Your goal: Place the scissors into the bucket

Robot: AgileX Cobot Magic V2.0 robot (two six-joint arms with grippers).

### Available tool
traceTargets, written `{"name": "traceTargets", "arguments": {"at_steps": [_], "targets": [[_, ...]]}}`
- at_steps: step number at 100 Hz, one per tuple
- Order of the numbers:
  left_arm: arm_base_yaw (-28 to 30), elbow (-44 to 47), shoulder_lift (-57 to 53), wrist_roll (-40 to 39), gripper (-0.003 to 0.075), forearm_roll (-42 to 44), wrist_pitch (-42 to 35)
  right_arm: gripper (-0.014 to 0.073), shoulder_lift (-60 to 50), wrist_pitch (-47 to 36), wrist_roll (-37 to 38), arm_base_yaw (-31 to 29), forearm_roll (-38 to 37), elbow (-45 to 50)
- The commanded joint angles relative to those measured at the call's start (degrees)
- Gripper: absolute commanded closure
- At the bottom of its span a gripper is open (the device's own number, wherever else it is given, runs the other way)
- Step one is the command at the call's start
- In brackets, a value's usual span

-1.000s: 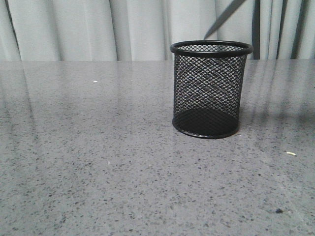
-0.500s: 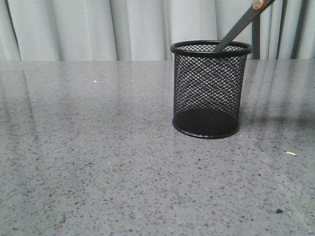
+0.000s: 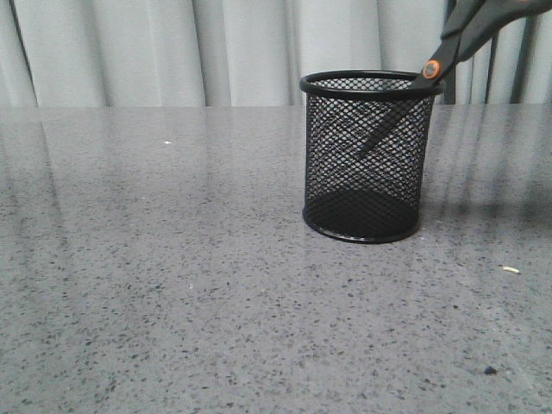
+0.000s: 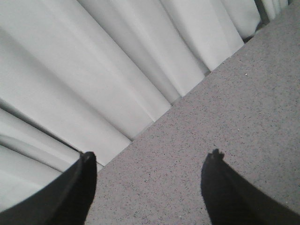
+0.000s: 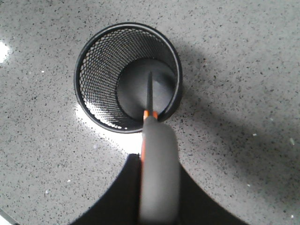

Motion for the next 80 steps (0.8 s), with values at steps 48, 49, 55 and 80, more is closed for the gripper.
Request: {"name": "traceTargets", "arguments": {"at_steps": [48,49,55,80], "targets": [[0.1,-1.11,-0.57,-0.61,0.0281,-0.33,-4.34,0.0487,2.07,2.06,-1.21,0.15,6.02,-2.86],[0.1,-1.11,-0.57,-0.61,0.0281,-0.33,-4.34,0.0468,2.07,2.06,-1.21,0.15,6.02,-2.86],[0.1,-1.11,-0.57,-0.61,0.0281,-0.33,-4.34,0.0396,2.17,2.06,-1.21,0.15,6.02,-2.86],[0.1,-1.11,-0.57,-0.61,0.0281,-0.33,-4.34,0.0267,2.17,1.96,-1.21,0.15,1.2,-8.12]]}}
